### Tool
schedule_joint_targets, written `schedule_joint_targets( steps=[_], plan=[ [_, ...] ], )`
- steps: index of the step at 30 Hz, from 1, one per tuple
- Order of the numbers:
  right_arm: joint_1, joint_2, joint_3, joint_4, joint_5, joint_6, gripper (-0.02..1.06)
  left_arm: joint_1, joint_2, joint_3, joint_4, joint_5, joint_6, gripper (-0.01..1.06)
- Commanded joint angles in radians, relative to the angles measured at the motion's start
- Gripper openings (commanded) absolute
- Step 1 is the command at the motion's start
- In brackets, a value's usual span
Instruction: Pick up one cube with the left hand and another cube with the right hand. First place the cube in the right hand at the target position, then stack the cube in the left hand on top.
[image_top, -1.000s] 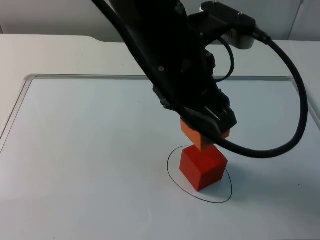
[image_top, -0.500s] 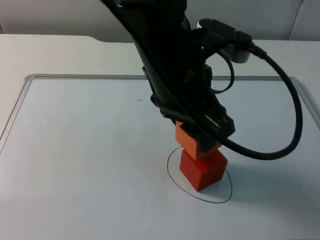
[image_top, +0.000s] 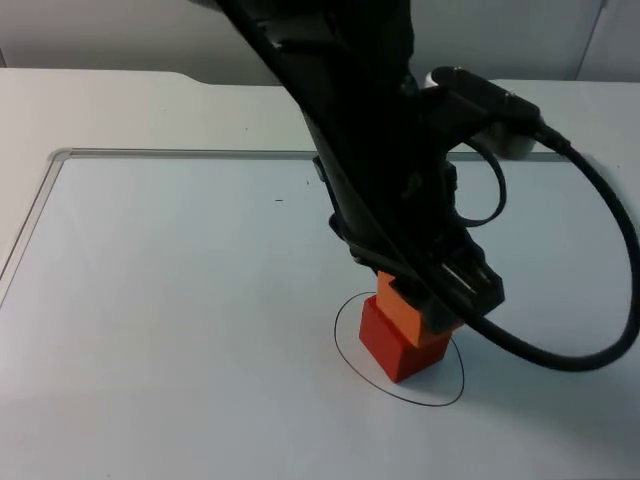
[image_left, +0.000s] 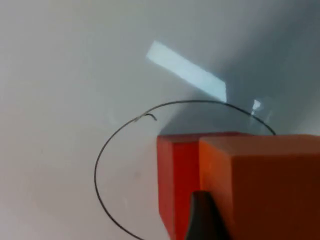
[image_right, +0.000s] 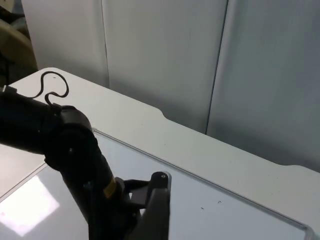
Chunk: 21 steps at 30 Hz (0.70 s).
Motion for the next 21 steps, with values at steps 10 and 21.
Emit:
schedule_joint_targets(
  steps=[10,21],
  plan=[
    [0.004,-0.002,0.004,-0.001,0.017,0.002,0.82,0.0,0.01,-0.006,0.067,-0.001,-0.054,0.23],
    [0.004,-0.002,0.004,-0.003,0.043,0.002,0.82,0.0,0.012,-0.006,0.065,-0.001,-0.054,0.23]
  ],
)
